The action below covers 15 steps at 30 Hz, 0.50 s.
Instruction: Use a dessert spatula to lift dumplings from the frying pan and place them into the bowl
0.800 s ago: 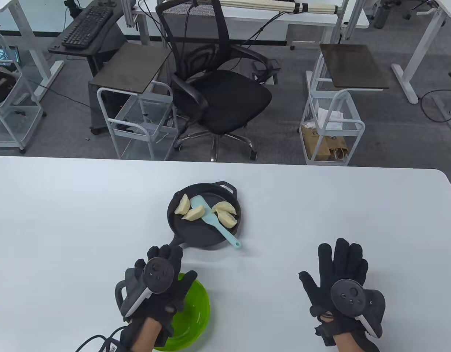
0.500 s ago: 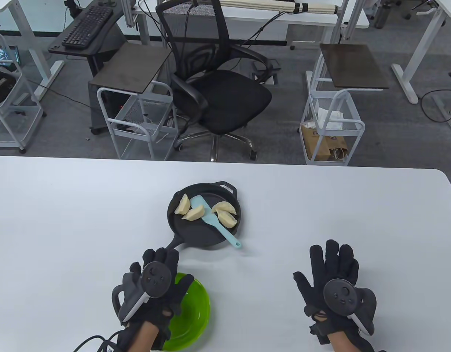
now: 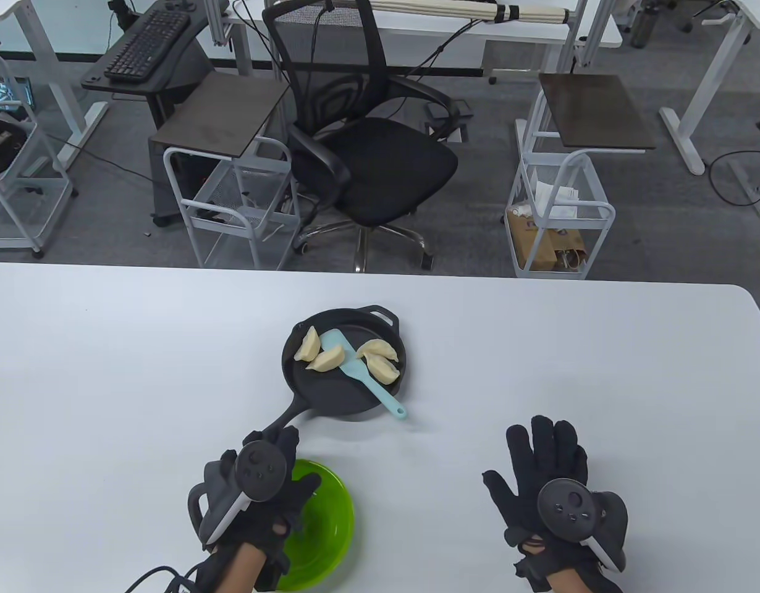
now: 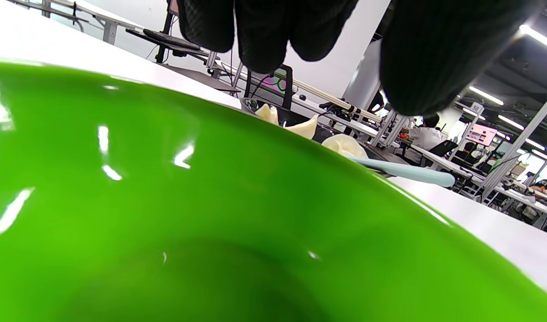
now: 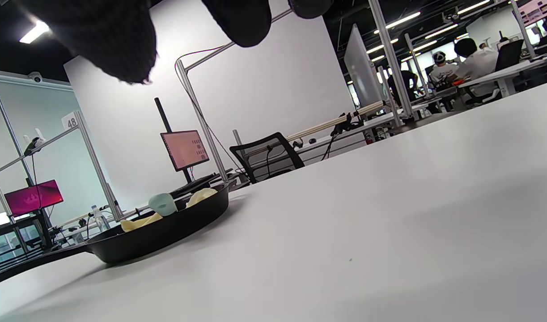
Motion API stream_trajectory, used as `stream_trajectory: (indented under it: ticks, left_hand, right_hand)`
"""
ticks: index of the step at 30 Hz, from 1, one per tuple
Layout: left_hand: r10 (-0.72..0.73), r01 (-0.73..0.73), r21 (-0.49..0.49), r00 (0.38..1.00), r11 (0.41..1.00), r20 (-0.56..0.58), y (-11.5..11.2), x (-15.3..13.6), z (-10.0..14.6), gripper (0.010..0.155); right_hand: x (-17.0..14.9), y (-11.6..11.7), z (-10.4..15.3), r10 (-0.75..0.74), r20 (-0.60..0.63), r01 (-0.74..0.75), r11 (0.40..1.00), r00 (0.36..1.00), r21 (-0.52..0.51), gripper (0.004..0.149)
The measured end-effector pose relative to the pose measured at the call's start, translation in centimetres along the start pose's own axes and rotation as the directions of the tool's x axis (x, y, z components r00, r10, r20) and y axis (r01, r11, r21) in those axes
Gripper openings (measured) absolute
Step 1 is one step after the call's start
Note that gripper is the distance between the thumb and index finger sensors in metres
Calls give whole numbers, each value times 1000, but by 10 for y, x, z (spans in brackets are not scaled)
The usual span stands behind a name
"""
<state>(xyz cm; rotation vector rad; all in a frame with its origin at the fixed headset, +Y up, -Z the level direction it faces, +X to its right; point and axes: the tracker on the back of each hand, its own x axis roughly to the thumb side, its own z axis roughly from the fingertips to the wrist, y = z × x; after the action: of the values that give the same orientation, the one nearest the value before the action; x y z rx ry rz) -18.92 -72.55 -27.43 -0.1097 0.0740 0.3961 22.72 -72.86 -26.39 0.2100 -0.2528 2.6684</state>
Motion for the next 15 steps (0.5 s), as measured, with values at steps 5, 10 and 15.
stream_trajectory:
  ticks: [5, 10, 15]
  left_hand:
    - [-31, 31, 13, 999, 999, -32, 4, -3, 1, 80]
    - [-63, 70, 58, 992, 996, -113, 11, -7, 4, 79]
    - [-92, 97, 36, 988, 995, -126, 11, -9, 3, 76]
  right_hand:
    - [1, 3, 1, -3, 4, 3, 1000, 1000, 13, 74]
    - [1, 3, 2, -5, -2, 5, 1000, 1000, 12, 73]
    - [1, 3, 3, -15, -14, 15, 1000, 1000, 16, 72]
